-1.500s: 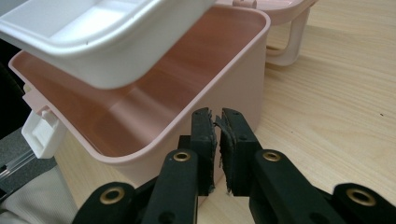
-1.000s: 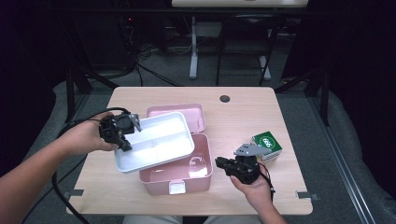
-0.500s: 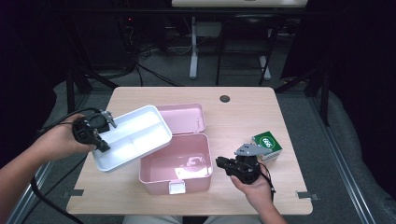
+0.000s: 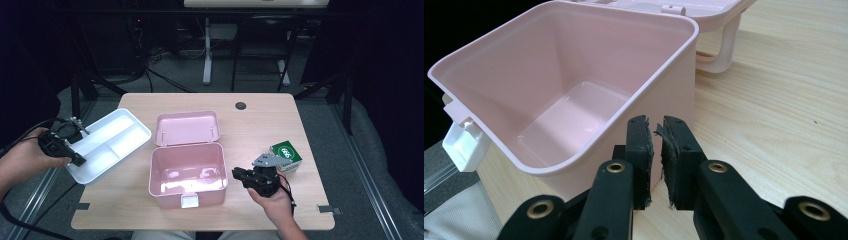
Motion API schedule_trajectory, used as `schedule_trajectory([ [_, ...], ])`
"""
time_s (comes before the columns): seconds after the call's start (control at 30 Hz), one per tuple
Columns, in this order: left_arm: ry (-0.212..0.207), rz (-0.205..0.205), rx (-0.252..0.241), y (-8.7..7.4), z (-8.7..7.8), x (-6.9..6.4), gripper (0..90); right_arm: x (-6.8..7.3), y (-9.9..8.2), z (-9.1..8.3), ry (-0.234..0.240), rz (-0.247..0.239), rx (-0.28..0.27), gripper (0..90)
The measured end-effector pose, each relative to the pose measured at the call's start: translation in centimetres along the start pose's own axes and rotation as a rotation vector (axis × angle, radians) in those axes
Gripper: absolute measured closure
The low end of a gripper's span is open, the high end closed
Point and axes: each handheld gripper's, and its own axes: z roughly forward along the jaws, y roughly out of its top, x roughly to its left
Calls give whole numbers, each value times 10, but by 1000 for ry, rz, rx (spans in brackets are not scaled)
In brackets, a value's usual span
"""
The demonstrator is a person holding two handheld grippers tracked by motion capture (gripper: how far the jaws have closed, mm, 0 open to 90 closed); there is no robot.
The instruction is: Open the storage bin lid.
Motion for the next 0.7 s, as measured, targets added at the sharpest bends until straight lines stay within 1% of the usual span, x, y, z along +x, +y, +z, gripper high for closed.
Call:
schedule_trajectory([
  [0.1, -6, -50, 8, -3, 6, 4, 898, 0, 0, -2, -2, -3, 2, 819],
  [0.13, -2, -59, 6, -3, 9, 5, 898, 0, 0, -2, -4, -1, 0, 819],
  [0.2, -11, -87, 9, -4, 16, 6, 898, -1, -1, -3, -6, 2, 0, 819],
  [0.23, -8, -92, 11, -3, 20, 7, 898, -2, -1, -4, -9, 2, 1, 819],
  [0.3, -16, -109, 9, -2, 28, 7, 897, -3, -2, -5, -12, 5, 1, 819],
  [0.4, -28, -121, 13, 1, 40, 8, 898, -4, -2, -8, -15, 7, -2, 818],
  [0.53, -14, -121, 19, 4, 56, 7, 898, -5, -3, -12, -22, 8, -5, 817],
  [0.6, -20, -124, 27, 5, 64, 6, 898, -5, -3, -15, -24, 10, -11, 811],
  [0.7, -23, -130, 26, 6, 76, 6, 898, -5, -3, -19, -30, 8, -19, 800],
])
